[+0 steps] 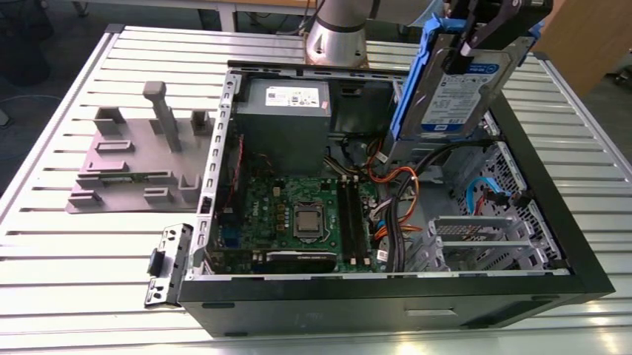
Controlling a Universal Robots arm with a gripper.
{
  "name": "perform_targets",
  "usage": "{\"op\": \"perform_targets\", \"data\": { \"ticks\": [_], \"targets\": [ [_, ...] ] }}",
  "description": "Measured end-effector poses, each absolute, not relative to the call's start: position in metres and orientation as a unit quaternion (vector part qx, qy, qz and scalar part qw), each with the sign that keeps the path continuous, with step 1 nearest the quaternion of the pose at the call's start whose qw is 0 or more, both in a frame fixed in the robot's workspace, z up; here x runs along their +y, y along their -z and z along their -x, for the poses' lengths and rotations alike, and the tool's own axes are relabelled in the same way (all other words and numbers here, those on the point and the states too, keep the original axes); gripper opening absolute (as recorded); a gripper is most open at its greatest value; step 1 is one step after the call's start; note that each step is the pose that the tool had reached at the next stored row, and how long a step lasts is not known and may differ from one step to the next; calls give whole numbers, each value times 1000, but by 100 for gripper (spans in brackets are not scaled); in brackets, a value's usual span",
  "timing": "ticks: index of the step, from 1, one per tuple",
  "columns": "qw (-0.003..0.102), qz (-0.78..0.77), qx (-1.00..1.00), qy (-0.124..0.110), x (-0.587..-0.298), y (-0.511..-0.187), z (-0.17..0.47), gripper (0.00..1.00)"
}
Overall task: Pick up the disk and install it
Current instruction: 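Pick up the disk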
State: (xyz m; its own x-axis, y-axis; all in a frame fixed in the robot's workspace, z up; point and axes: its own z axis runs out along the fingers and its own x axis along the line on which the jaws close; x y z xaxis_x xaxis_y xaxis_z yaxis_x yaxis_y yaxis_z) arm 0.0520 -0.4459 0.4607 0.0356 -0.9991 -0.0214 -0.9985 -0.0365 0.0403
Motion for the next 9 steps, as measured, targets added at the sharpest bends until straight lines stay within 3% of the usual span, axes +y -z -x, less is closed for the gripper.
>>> {"op": "perform_targets", "data": {
  "ticks": [9],
  "targets": [
    [7, -720, -694, 22, -446, -461, -61, 36]
  ]
}}
